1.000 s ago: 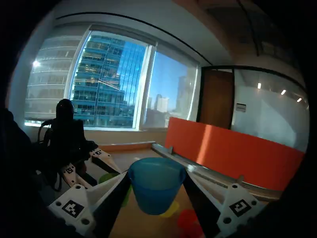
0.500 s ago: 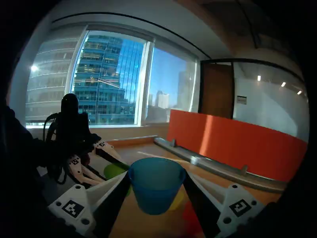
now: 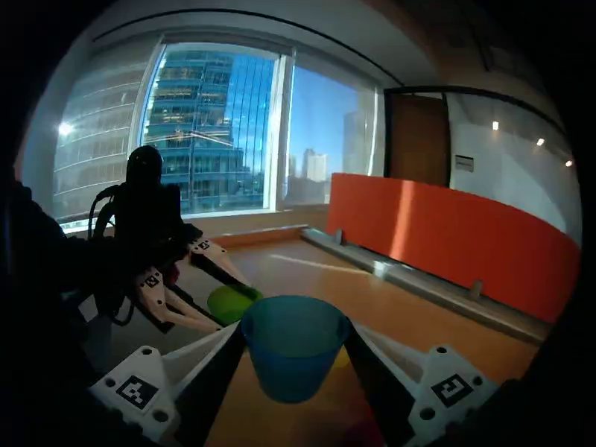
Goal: Pour water
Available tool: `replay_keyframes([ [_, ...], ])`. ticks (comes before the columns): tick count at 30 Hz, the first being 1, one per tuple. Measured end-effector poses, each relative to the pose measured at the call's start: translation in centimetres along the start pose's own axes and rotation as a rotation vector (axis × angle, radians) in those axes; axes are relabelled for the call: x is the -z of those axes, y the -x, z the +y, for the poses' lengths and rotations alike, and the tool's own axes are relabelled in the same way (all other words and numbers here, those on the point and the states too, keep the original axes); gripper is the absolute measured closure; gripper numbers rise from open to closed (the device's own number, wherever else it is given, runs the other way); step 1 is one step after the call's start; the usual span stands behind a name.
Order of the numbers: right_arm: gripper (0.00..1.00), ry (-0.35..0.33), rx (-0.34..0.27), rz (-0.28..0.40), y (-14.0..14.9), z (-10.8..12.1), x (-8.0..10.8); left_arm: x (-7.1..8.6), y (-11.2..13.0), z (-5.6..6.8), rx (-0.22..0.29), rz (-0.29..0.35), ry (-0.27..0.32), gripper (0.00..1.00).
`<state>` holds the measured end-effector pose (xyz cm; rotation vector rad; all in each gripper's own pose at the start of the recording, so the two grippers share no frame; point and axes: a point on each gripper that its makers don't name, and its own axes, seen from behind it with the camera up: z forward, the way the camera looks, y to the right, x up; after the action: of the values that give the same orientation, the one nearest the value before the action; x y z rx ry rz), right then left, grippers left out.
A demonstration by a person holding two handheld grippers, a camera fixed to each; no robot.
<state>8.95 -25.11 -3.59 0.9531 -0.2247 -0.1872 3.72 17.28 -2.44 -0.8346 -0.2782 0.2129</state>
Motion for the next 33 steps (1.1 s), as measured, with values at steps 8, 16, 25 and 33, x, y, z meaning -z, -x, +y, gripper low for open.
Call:
replay_keyframes([
  [8, 0.08, -0.037, -0.008, -0.068, 3.6, -0.7, -1.2, -1.0, 3.2, 0.2, 0.004, -0.090, 0.021, 0.12],
  [16, 0.08, -0.067, 0.009, -0.151, 7.3, -1.2, -2.5, -1.7, 6.0, 0.5, -0.003, -0.170, 0.044, 0.12],
  [25, 0.08, -0.104, 0.026, -0.234, 11.1, -2.2, -3.6, -2.2, 8.4, 0.9, -0.005, -0.227, 0.066, 0.12],
  [33, 0.08, -0.115, 0.034, -0.283, 13.6, -2.7, -4.4, -2.4, 10.0, 0.9, 0.005, -0.249, 0.075, 0.12],
])
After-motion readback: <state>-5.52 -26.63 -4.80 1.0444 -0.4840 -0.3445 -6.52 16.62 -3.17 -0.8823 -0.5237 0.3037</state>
